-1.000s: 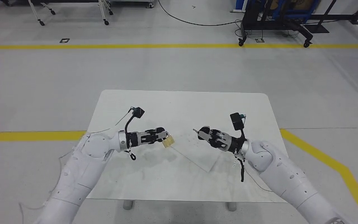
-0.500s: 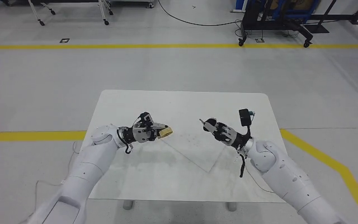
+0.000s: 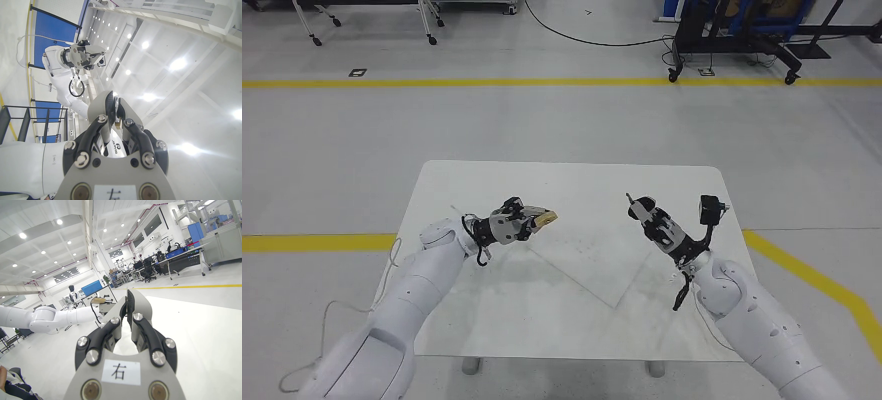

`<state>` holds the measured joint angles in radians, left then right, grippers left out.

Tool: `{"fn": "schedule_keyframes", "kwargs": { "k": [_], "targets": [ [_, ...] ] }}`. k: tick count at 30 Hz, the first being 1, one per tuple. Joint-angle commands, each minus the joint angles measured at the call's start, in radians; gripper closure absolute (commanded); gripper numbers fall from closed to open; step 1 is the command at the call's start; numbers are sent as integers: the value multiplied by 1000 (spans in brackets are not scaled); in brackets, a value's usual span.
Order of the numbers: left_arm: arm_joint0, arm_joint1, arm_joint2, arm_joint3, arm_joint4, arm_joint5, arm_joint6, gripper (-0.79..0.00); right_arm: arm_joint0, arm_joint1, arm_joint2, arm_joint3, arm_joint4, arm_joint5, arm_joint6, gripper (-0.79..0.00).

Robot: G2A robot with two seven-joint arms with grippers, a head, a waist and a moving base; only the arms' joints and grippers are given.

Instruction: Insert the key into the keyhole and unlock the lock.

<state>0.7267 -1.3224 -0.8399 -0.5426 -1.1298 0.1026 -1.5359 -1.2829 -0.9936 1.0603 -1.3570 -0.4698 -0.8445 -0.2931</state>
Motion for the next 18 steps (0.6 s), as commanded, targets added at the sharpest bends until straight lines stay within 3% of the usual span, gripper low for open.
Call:
{"fn": "schedule_keyframes", "kwargs": {
  "k": [1,4,5,7,11,15,18],
  "targets": [
    [0,0,0,0,0,0,0,0,0,0,0,0,0,0,0,0],
    [19,-1,-14,-19,-39,21,11,0,0,0,0,0,0,0,0,0],
    [27,0,-25,-21,-54,24,36,0,6,1,13,1,-42,61,15,0],
    [37,-3,-34,-31,-67,24,87,0,-8,2,15,-49,23,11,43,0],
    [34,-25,-15,-42,-38,-32,206,0,-41,18,46,-147,174,79,259,0],
    [22,-58,28,-44,6,-86,251,0,-59,47,120,-277,534,372,638,0],
    [4,-85,39,-43,-18,-108,248,0,-72,68,203,-356,662,650,830,0]
  ]
}}
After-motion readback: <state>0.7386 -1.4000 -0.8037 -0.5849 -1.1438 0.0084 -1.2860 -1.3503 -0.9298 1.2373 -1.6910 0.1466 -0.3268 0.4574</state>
